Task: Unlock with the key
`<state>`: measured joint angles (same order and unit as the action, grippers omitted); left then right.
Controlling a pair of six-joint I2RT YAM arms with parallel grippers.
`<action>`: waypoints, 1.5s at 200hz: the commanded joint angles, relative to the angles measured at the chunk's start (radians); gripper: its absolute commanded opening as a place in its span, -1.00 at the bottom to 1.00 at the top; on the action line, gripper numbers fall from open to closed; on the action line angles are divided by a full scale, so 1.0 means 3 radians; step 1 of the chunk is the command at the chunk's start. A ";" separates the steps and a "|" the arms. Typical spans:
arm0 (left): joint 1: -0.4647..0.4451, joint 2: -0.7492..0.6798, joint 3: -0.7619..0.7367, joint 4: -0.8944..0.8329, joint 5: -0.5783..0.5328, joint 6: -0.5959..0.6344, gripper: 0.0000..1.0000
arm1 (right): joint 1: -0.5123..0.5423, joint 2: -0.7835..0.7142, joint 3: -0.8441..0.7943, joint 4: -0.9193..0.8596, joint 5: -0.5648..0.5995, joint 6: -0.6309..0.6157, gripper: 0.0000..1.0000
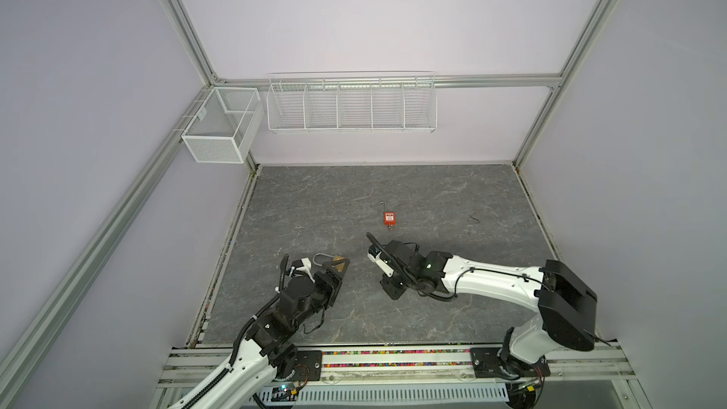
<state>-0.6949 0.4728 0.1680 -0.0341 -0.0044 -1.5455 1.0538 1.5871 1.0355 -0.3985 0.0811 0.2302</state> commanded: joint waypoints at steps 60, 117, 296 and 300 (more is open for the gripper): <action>-0.0013 0.1443 0.0071 0.1897 0.0398 -0.1159 0.43 | -0.0214 -0.0242 0.0308 -0.0099 0.0102 -0.0162 -0.87; -0.0104 0.1933 0.0462 0.2304 0.0342 -0.1269 0.28 | -0.0322 -0.0285 0.0514 -0.0087 0.0038 -0.0293 -0.87; -0.0491 0.2840 0.0838 0.2844 0.0141 -0.1388 0.21 | -0.0389 -0.0498 0.0615 -0.0045 -0.0018 -0.0435 -0.87; -0.0494 0.2852 0.0838 0.2840 0.0122 -0.1388 0.20 | -0.0393 -0.0504 0.0611 -0.0044 -0.0027 -0.0432 -0.87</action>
<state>-0.8288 1.3025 0.3756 0.7582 0.0662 -1.9373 0.9421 1.4643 1.2057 -0.4221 0.0917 0.1192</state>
